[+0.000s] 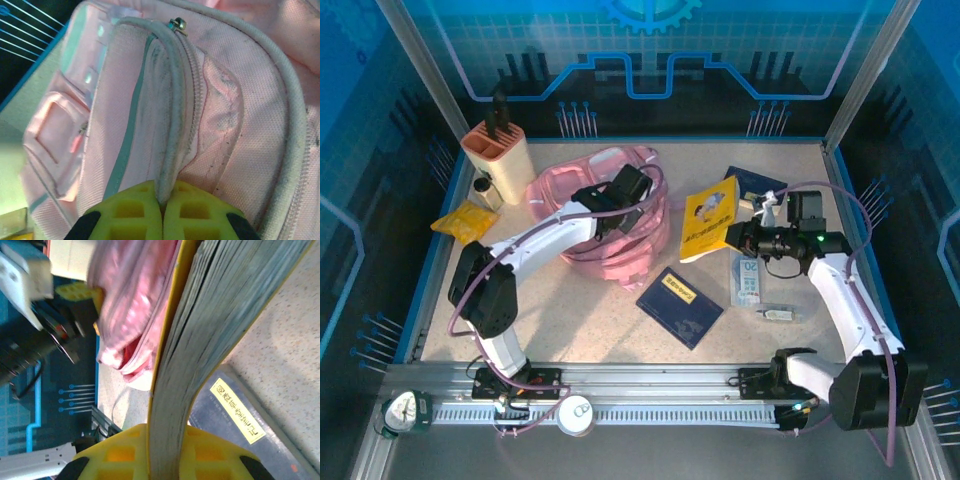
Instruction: Pack the student bag
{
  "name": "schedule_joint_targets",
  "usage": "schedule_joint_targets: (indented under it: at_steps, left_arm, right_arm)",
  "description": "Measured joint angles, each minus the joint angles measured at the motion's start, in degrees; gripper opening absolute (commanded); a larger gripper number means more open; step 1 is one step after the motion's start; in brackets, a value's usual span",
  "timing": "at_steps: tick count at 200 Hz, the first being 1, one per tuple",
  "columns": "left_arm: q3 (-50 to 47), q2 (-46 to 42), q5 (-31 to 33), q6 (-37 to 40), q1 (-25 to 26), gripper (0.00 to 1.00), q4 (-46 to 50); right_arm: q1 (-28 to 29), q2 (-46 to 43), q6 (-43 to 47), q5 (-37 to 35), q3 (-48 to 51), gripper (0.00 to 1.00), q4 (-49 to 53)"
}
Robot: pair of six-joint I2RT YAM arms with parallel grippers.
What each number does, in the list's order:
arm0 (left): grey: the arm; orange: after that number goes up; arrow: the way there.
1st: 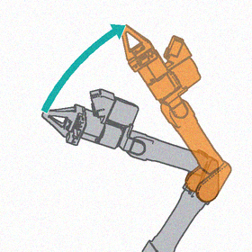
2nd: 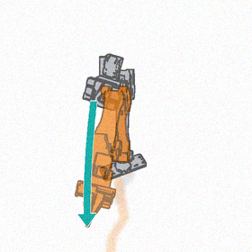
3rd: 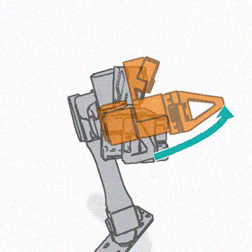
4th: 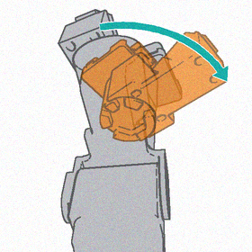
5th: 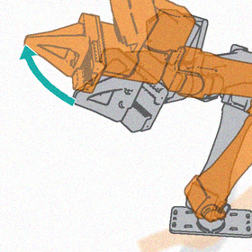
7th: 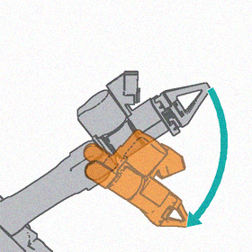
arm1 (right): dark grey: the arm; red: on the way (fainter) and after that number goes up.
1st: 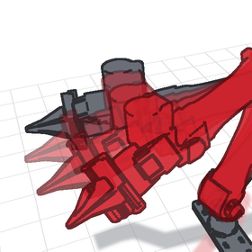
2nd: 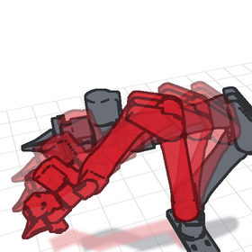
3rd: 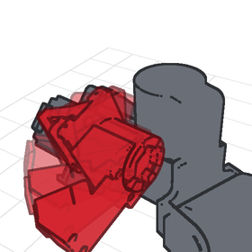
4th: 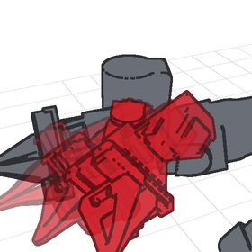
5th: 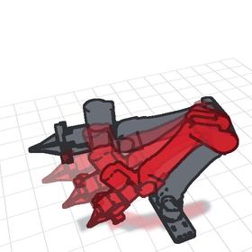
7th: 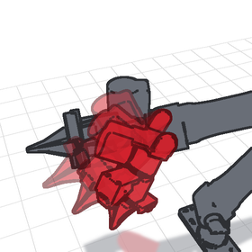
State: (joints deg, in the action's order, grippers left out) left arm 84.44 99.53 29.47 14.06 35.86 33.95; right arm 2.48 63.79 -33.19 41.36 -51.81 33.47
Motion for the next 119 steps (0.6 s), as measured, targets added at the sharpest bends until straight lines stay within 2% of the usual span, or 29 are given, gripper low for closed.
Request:
schedule_joint_targets:
  at_steps: [61, 93, 119]
  left_arm:
    - [7.26, -1.33, 0.26, 3.06, -1.07, 0.00, 2.84]
    - [10.84, -1.33, 0.22, 4.04, -1.62, 0.00, 4.37]
    - [11.54, -1.33, -0.20, 4.07, -1.68, 0.00, 4.66]
  right_arm:
    - [8.35, -2.40, -3.06, 0.87, 4.72, 0.00, -4.72]
    - [16.22, -1.03, -6.60, -0.96, 6.29, 0.02, -10.32]
    - [23.45, 3.30, -11.15, -2.73, 8.66, 0.03, -19.23]
